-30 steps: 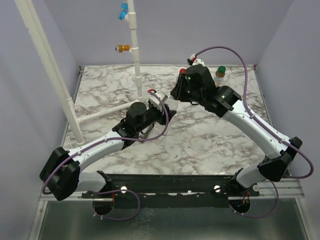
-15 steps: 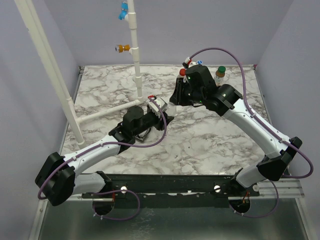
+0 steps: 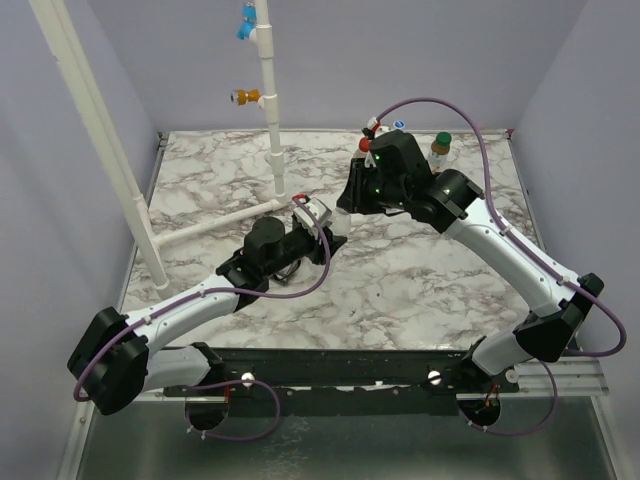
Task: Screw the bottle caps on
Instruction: Screw the bottle cap onto the plastic bottle.
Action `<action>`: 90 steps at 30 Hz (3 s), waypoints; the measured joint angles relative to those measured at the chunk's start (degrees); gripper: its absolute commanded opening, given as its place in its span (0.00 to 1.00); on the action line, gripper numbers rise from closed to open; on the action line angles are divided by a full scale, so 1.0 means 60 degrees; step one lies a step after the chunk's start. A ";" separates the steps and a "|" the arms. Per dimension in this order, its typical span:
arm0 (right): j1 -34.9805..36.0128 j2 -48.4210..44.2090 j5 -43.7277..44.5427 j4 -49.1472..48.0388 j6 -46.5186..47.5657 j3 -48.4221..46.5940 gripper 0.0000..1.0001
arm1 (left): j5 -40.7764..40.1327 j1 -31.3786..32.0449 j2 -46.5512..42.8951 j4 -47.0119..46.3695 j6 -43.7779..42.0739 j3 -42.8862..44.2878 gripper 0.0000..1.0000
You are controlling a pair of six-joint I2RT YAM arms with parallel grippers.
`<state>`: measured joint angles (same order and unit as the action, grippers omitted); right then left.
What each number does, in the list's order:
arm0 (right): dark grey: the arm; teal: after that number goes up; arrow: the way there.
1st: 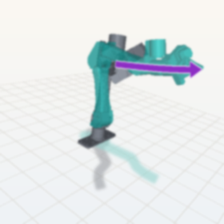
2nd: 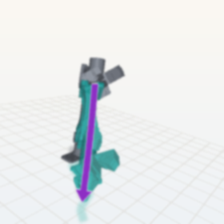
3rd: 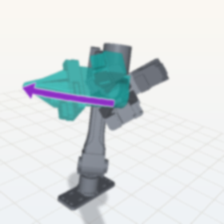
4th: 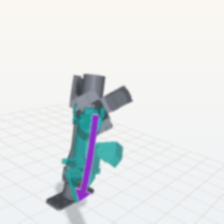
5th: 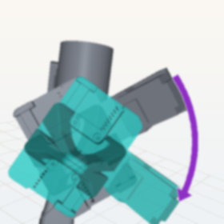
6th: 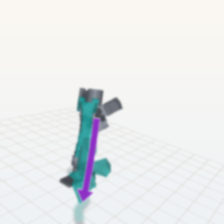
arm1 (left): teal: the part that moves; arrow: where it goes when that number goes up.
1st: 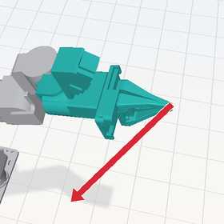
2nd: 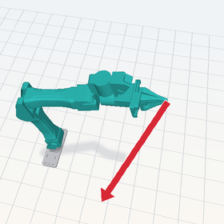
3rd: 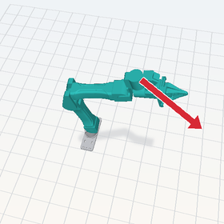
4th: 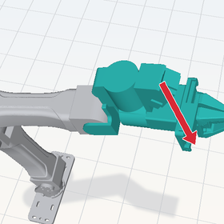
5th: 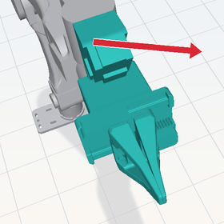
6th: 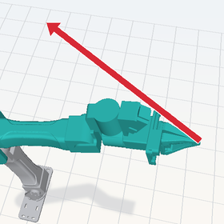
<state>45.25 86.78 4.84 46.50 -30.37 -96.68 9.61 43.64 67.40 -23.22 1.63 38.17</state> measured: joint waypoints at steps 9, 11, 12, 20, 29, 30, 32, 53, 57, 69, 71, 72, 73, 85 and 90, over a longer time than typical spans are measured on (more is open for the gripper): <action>0.0000 -0.0036 0.0186 -0.0029 -0.0004 0.0000 0.27 | -0.0120 0.0062 0.0157 -0.0255 0.0353 0.0004 0.00; 0.0000 -0.0040 0.0266 -0.0029 -0.0004 0.0000 0.30 | -0.0157 0.0076 0.0237 -0.0375 0.0390 0.0004 0.00; 0.0000 -0.0044 0.0324 -0.0025 -0.0007 0.0000 0.32 | -0.0168 0.0080 0.0259 -0.0408 0.0397 0.0004 0.00; 0.0036 -0.0055 0.0499 -0.0025 -0.0069 -0.0069 0.47 | -0.0233 0.0109 0.0397 -0.0776 0.0510 0.0004 0.00; 0.0197 -0.0080 0.0495 -0.0080 -0.0175 -0.0109 0.63 | -0.0244 0.0124 0.0474 -0.1078 0.0554 0.0007 0.00; 0.0208 -0.0095 0.0492 -0.0080 -0.0182 -0.0109 0.65 | -0.0240 0.0124 0.0484 -0.1104 0.0554 0.0007 0.00; 0.0226 -0.0127 0.0492 -0.0080 -0.0186 -0.0113 0.69 | -0.0240 0.0124 0.0503 -0.1166 0.0557 0.0007 0.00; 0.0342 -0.1552 0.0645 -0.0397 -0.0058 0.0769 0.87 | 0.0055 -0.0018 0.0499 -0.1472 0.0667 0.0080 0.00; 0.0251 -0.2018 0.0463 -0.1031 0.0506 0.1111 0.88 | 0.0605 -0.0091 0.0127 -0.1486 0.0780 0.0004 0.00; -0.3534 -0.2681 -0.6422 -0.3883 0.1260 0.2739 0.93 | 0.1789 -0.0157 -0.0721 -0.1453 0.1122 -0.0433 0.00; -0.3603 -0.2681 -0.7526 -0.4517 0.1242 0.3009 0.92 | 0.1883 -0.0168 -0.0754 -0.1439 0.1169 -0.0441 0.00; -0.3617 -0.2681 -0.7978 -0.4809 0.1228 0.3151 0.91 | 0.1971 -0.0186 -0.0780 -0.1435 0.1224 -0.0441 0.00; -0.3621 -0.2677 -0.8353 -0.5053 0.1213 0.3275 0.89 | 0.2018 -0.0193 -0.0798 -0.1432 0.1246 -0.0441 0.00; -0.3585 -0.2386 -1.0185 -0.7304 0.0532 0.4360 0.74 | 0.2681 -0.0204 -0.0903 -0.1395 0.1668 -0.0441 0.00; -0.3421 -0.2350 -1.0178 -0.7559 0.0463 0.4393 0.69 | 0.2820 -0.0219 -0.0889 -0.1402 0.1767 -0.0441 0.00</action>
<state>24.73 72.69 -56.23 1.15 -27.59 -70.32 26.52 42.33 62.06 -31.64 12.23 35.53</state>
